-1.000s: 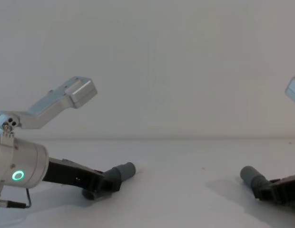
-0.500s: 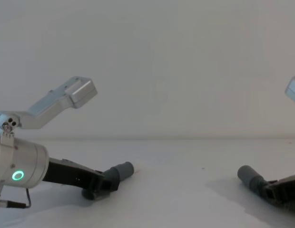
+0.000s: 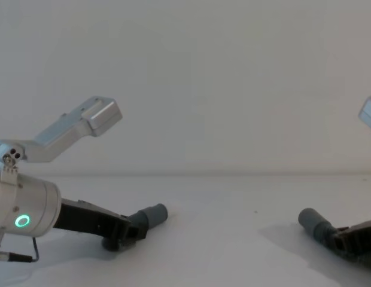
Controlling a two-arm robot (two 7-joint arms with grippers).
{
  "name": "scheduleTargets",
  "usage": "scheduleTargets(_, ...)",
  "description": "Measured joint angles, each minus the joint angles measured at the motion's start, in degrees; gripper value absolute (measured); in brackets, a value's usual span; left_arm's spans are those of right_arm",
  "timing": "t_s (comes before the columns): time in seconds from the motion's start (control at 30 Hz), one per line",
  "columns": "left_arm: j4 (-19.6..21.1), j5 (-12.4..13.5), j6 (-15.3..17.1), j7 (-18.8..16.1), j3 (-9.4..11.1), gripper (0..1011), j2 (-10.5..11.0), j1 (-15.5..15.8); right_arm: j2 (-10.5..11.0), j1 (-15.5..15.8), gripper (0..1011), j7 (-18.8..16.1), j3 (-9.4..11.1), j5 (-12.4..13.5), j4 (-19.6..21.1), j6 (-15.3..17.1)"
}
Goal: Use both hands to pick up one end of the pipe from the table, align the ends, and insert them.
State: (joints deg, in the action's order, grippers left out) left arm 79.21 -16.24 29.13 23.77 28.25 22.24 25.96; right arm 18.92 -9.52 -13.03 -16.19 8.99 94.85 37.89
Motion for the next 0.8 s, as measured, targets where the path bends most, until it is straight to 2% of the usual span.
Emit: scheduleTargets(0.8, 0.0, 0.0, 0.0, 0.0, 0.0, 323, 0.0, 0.0, 0.0, 0.0, 125, 0.0, 0.0, 0.0, 0.0, 0.0)
